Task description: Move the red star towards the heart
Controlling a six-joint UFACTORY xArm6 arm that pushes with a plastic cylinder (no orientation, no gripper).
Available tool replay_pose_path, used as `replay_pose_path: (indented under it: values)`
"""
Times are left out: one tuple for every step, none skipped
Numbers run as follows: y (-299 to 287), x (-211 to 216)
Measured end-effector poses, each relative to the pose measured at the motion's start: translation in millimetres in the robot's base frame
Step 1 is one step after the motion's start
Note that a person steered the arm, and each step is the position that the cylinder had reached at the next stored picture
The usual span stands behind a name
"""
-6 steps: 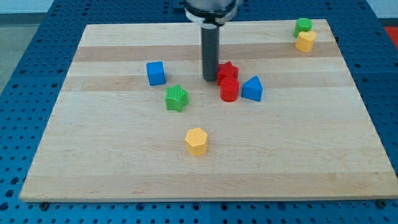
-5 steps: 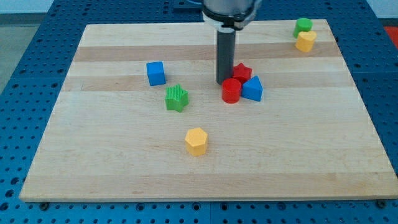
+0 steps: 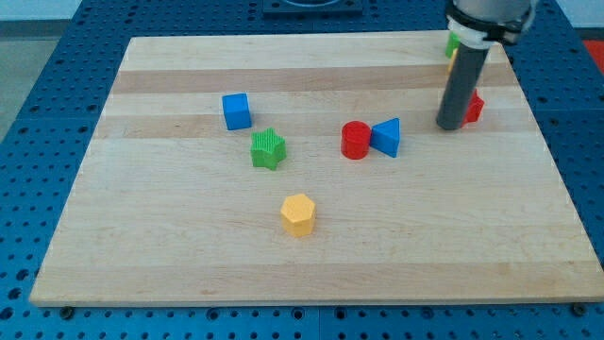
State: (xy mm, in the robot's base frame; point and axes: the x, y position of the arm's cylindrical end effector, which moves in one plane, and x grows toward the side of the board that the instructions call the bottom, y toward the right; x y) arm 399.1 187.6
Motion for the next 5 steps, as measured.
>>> replay_pose_path:
  values:
    - [21.3, 8.3]
    - [25.3, 6.9]
    - [25.3, 5.0]
    - [23.8, 3.2]
    - [23.8, -7.7]
